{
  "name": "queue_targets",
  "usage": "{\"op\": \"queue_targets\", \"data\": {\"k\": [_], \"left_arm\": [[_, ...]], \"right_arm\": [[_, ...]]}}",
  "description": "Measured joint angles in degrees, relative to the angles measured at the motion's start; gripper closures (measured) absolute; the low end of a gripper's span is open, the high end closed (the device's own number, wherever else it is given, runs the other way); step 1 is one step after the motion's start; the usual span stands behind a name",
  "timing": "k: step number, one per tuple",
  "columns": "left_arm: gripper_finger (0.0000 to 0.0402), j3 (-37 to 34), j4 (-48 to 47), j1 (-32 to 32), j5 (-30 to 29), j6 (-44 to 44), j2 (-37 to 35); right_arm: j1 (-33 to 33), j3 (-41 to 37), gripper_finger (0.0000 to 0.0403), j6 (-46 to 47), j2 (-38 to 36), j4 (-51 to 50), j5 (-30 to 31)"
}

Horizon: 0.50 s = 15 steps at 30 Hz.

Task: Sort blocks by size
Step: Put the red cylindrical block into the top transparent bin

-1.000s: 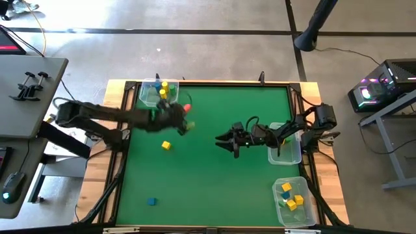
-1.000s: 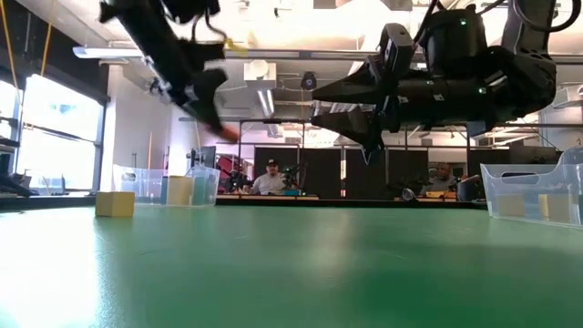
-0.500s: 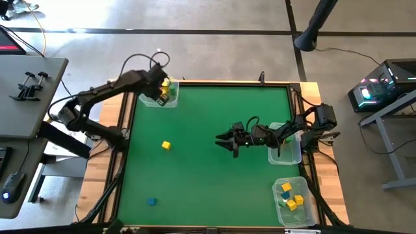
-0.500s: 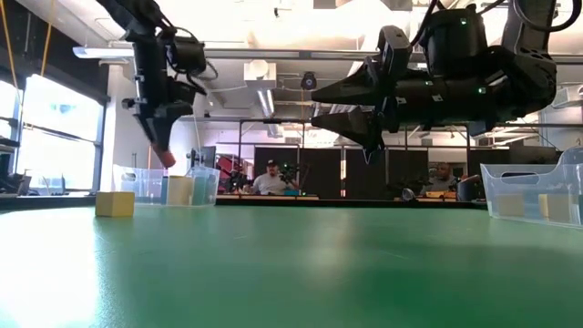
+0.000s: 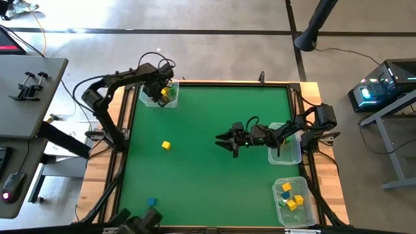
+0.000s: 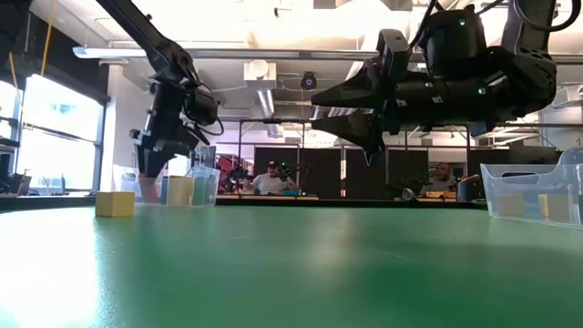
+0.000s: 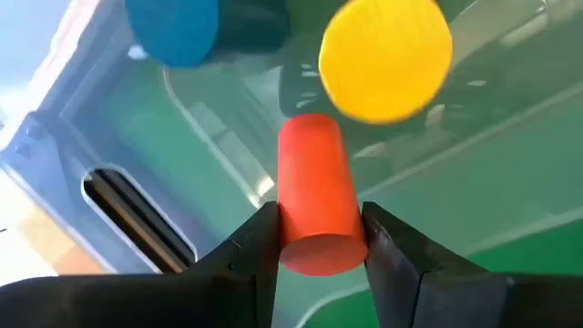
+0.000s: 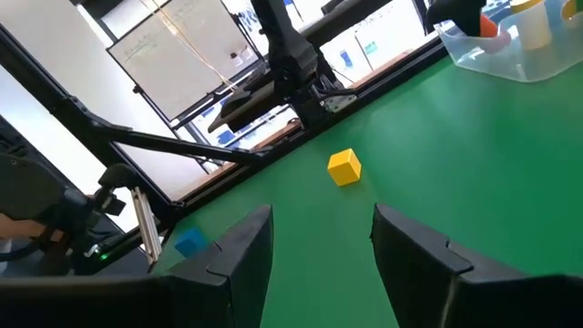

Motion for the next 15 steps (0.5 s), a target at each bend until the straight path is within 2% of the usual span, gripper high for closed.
{"op": "queue_targets", "data": {"k": [15], "left_arm": [[0.0235,6.0,-0.1,0.0,-0.5,1.5,1.7]], "right_arm": [[0.0,0.0,0.0224,0.0,0.0,-1.2,0.1]]}}
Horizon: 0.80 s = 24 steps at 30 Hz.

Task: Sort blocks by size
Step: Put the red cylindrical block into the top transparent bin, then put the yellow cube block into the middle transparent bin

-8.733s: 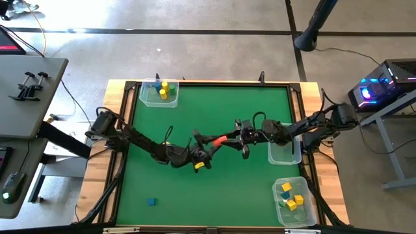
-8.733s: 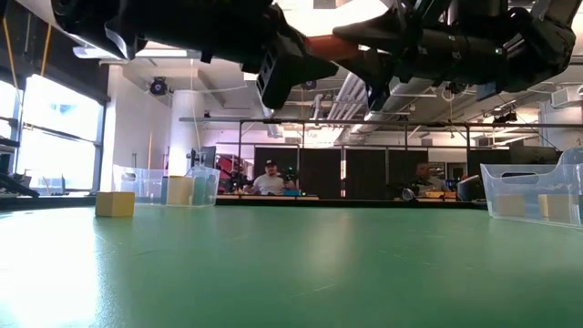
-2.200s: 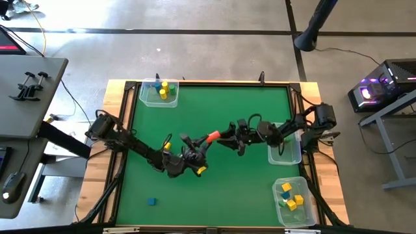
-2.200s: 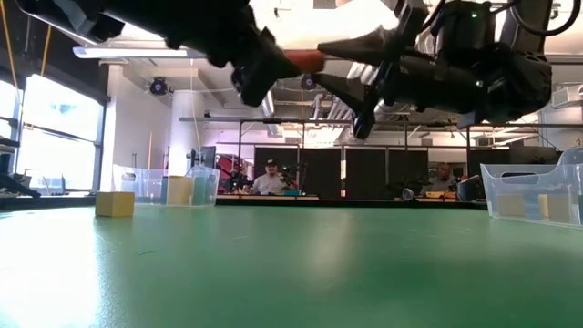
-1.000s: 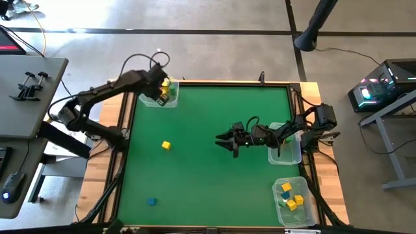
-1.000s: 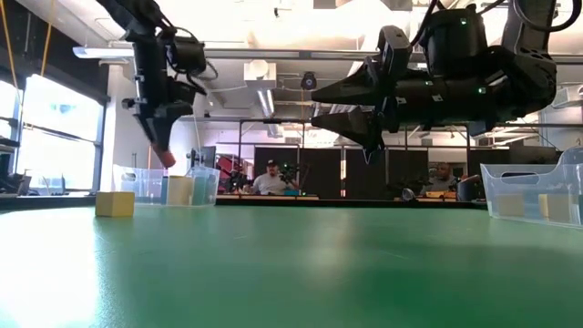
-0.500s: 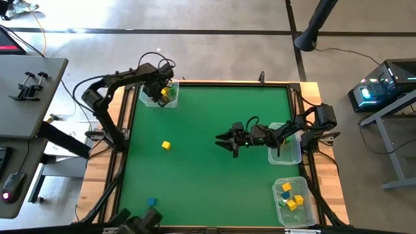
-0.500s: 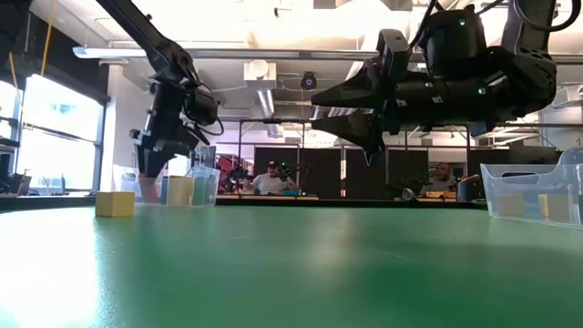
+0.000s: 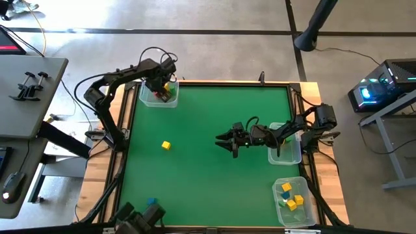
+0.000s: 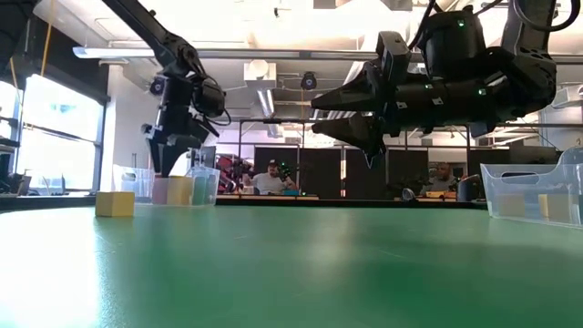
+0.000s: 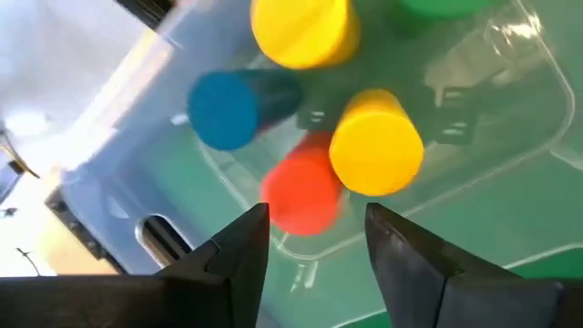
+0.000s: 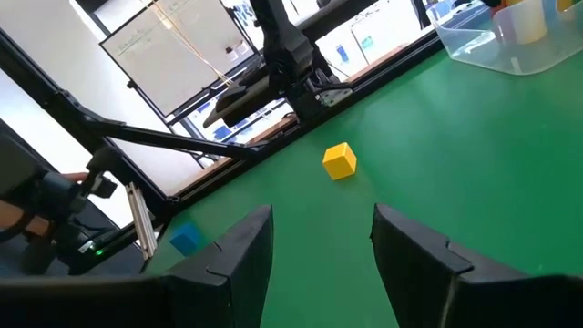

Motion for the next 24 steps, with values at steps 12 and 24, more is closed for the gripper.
{"op": "queue_targets", "data": {"k": [12,24], "left_arm": [[0.0225,4.9,-4.4,-0.8,-8.7,-1.6,-2.9],[0.0225,-6.9,5.7,-18.1,-10.8,-5.7,-27.5]], "right_arm": [[0.4,0.0,0.0224,-0.9,0.0,-0.3,0.4],[6.1,0.0,0.0224,-5.4,0.0,-0.4,9.5]]}}
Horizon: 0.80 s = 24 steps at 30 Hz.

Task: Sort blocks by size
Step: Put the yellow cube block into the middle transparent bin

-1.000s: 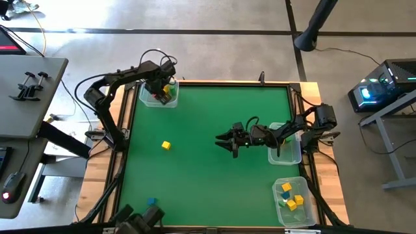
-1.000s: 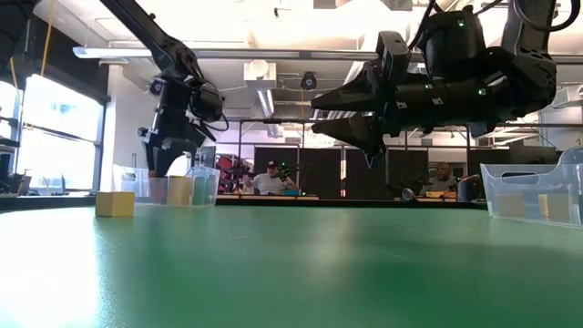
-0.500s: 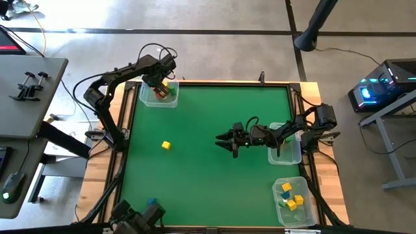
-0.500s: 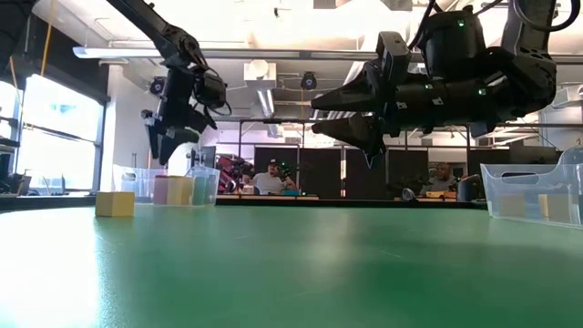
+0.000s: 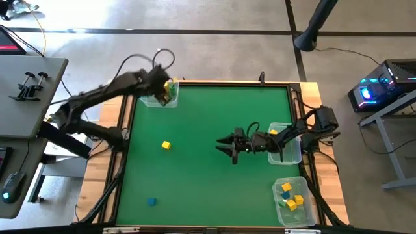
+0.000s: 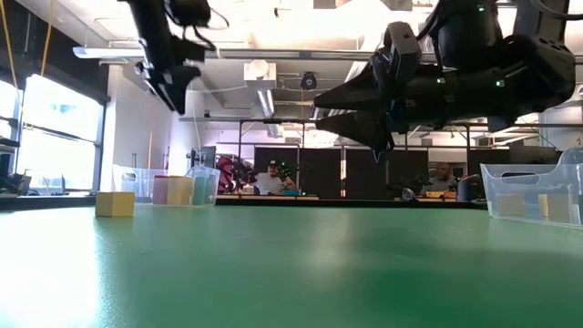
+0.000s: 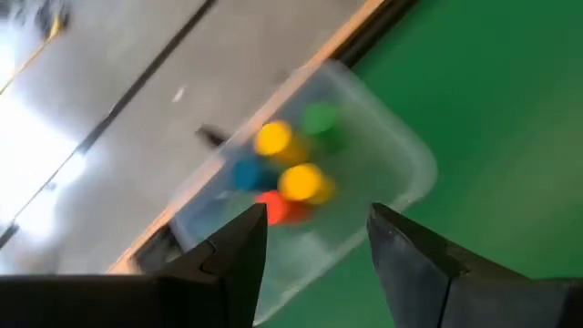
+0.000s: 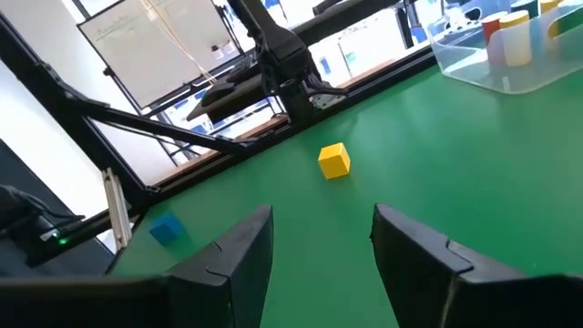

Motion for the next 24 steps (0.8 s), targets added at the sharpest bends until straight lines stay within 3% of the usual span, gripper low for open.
{"op": "queue_targets", "data": {"k": [6,10,18,21,24], "left_arm": [[0.0225,-13.2,10.2,-16.0,-0.2,-8.1,-12.2],[0.0227,-20.8,16.4,-28.8,-5.2,-17.0,-16.3],[0.0249,-24.2,19.7,-51.5,-14.3,-36.2,-12.4],[0.0253,-23.9,19.9,-56.5,-14.8,-40.0,-9.6],[0.0254,-23.9,19.7,-59.2,-11.4,-41.8,-6.9]], "right_arm": [[1.4,0.0,0.0224,-1.5,0.0,0.0,1.0],[1.4,0.0,0.0224,-1.5,0.0,0.0,1.0],[1.3,0.0,0.0224,-2.0,0.0,0.0,1.1],[1.3,0.0,0.0224,-2.0,0.0,0.2,1.1],[1.3,0.0,0.0224,-2.0,0.0,0.3,1.1]]}}
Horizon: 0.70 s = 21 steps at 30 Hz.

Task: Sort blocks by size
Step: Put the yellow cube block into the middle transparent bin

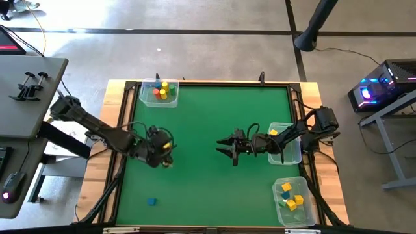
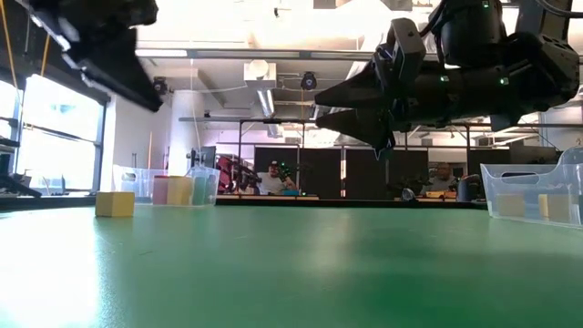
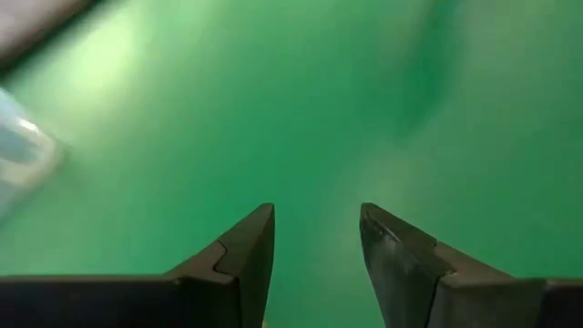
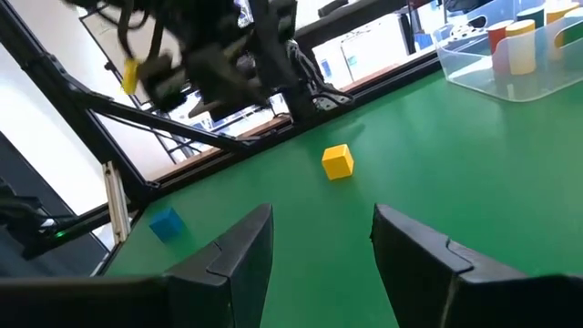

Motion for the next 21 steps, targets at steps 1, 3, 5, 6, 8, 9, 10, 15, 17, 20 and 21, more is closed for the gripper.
{"op": "queue_targets", "data": {"k": [1,3,5,6,8,9,10,15,17,20,21], "left_arm": [[0.0254,0.0,0.0,-0.6,1.9,-0.4,0.9],[0.0254,0.0,0.2,-1.1,5.7,-0.7,2.9],[0.0254,0.0,0.5,-1.2,8.1,-0.7,5.0],[0.0254,0.0,0.9,-1.2,8.2,-1.6,6.1],[0.0254,0.0,1.3,-1.1,9.3,-5.5,7.9],[0.0253,0.0,0.7,-1.0,10.7,-7.1,8.5],[0.0252,0.0,0.0,-0.8,12.8,-8.1,9.0],[0.023,0.0,-3.0,-2.3,18.9,-11.5,10.3],[0.0217,0.0,-4.9,-3.1,18.8,-14.1,10.4],[0.0197,-0.8,-7.4,-3.6,16.9,-20.0,10.4],[0.019,-1.5,-7.9,-3.6,16.4,-21.9,10.4]], "right_arm": [[0.0,0.0,0.0224,0.0,0.0,0.1,0.0],[0.0,0.0,0.0224,0.0,0.0,0.0,0.0],[0.0,0.0,0.0224,0.0,0.0,0.0,0.0],[0.0,0.0,0.0224,-0.1,0.0,0.0,-0.1],[0.0,0.0,0.0224,-0.2,0.0,0.0,-0.1],[0.0,0.0,0.0224,-0.1,0.0,0.0,-0.1],[0.0,0.0,0.0224,-0.1,0.0,-0.2,-0.3],[0.0,0.0,0.0224,-0.6,0.0,-0.6,-0.4],[0.0,0.0,0.0224,-0.6,0.0,-0.8,-0.4],[0.0,0.0,0.0224,-0.6,0.0,-0.9,-0.4],[0.0,0.0,0.0224,-0.6,0.0,-0.9,-0.4]]}}
